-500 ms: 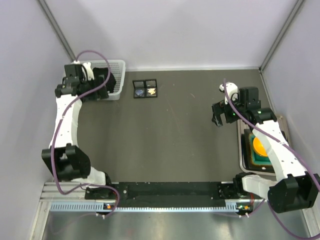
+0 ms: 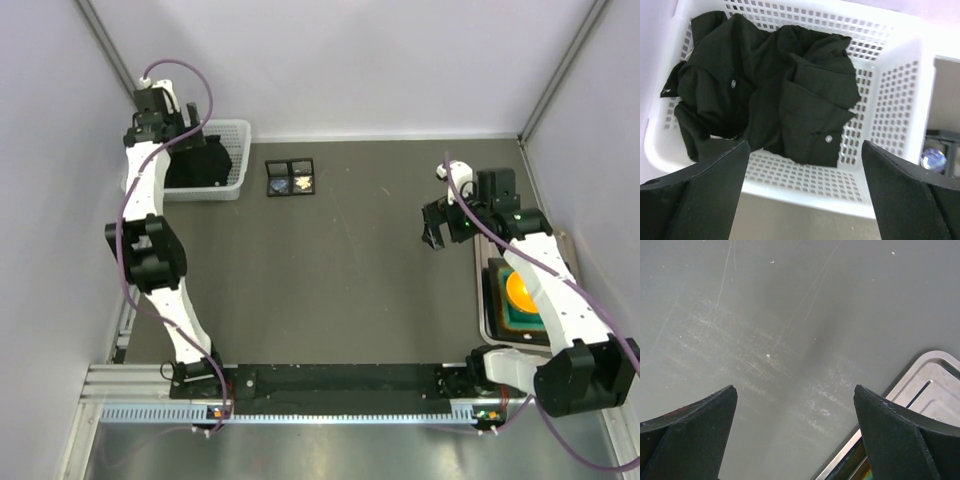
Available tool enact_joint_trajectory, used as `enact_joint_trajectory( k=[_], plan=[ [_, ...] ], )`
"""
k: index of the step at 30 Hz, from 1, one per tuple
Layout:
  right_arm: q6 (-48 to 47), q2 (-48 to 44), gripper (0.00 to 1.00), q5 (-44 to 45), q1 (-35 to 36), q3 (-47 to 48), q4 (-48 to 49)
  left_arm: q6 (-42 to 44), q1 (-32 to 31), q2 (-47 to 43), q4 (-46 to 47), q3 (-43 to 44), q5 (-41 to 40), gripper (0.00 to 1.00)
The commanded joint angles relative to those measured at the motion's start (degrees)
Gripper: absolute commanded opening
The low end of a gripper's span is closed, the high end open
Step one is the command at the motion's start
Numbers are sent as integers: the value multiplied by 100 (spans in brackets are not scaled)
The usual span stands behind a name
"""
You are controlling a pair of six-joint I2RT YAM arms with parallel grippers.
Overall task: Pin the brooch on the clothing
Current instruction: Pick up the clothes from the bin.
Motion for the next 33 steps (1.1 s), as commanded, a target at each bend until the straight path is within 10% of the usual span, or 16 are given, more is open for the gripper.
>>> enact_joint_trajectory(
  k=[1,14,21,33],
  plan=[
    [-114,172,99,-45,32,320,-80,46,136,735,974,299,-300,98],
    [-219,612,99,131,32,443,-168,538,294,3093,1134,1521,236,93],
    [-281,551,99,52,32,566,-309,512,294,2323,923,1574,886,1],
    [-623,-73,99,-159,32,390,-502,337,277,-586,519,1679,1545,0]
  ],
)
